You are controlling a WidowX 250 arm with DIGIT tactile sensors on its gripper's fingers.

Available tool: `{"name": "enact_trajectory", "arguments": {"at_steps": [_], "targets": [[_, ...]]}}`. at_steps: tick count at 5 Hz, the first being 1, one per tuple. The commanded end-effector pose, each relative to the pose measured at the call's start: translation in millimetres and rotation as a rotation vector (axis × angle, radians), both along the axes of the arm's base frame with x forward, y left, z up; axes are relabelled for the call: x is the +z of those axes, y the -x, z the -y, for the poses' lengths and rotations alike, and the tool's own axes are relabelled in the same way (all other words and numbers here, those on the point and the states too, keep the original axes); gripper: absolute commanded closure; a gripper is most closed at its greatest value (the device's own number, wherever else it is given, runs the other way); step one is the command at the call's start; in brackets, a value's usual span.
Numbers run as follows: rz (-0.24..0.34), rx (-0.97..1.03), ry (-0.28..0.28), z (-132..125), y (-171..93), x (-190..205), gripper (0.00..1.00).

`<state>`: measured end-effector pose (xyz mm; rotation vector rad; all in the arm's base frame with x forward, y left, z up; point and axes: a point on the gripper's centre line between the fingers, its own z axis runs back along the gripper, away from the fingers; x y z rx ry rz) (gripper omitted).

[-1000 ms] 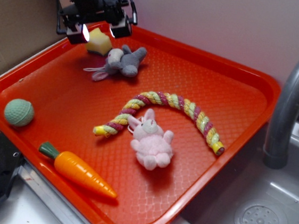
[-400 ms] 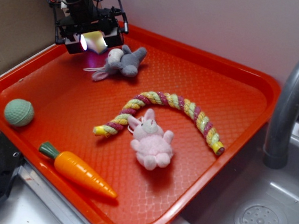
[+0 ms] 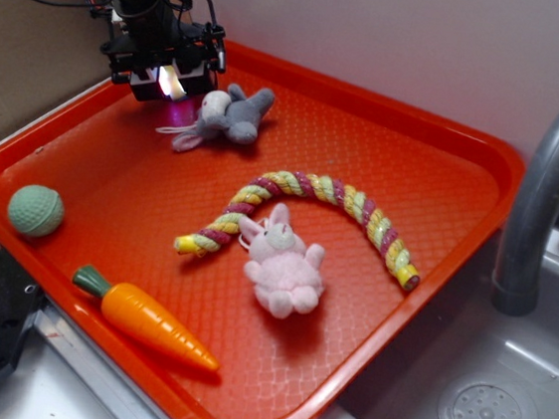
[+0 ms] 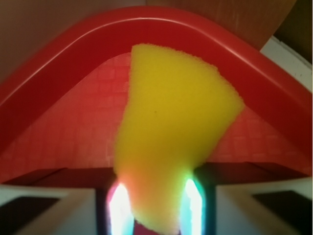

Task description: Grab the green sponge.

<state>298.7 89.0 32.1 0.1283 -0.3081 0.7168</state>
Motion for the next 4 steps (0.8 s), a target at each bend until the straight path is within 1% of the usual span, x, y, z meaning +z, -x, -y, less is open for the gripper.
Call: {"name": "enact_trajectory", "arguments": {"at_steps": [1,2,3,4], "targets": [[-0.101,-0.425,-0.066,36.4,35.2,111.7,1.00],[-0.178,-0.601,-0.048,63.5,54.7,152.2,1.00],[-0.282,-0.766,0.005,90.6,66.9,174.1,1.00],[-0.288,-0.902,0.050,113.4,73.5,197.6,1.00]]}}
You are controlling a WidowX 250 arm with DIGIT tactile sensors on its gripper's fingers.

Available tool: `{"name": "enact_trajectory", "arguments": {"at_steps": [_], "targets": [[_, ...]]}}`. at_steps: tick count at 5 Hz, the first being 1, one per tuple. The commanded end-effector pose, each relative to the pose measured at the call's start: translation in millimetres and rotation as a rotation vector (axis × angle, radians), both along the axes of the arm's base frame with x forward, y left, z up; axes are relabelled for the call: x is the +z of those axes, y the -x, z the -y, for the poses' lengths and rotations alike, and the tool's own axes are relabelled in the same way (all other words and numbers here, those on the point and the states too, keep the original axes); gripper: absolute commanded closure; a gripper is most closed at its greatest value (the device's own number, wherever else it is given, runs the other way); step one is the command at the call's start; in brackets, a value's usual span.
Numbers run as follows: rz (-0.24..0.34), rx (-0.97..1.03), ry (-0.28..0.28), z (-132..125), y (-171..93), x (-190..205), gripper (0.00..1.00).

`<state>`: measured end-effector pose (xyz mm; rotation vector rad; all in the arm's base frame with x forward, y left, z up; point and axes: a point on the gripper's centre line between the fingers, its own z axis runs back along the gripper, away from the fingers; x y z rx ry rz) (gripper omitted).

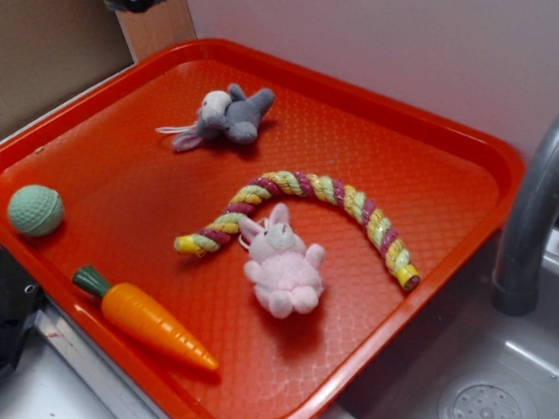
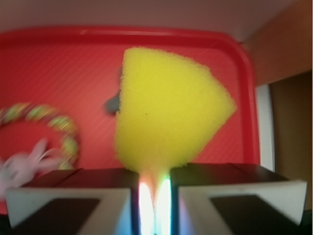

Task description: Grab the green sponge.

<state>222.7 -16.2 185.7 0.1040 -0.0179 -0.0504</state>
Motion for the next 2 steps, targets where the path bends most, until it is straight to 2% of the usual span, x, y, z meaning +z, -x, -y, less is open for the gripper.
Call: {"name": "enact_trajectory", "arguments": {"at_steps": [1,2], "targets": [[0.068,-0.153,0.046,14.7,-1.1,51.2,1.00],[0.087,-0.158,0.089,6.4,-9.6,41.7,1.00]]}}
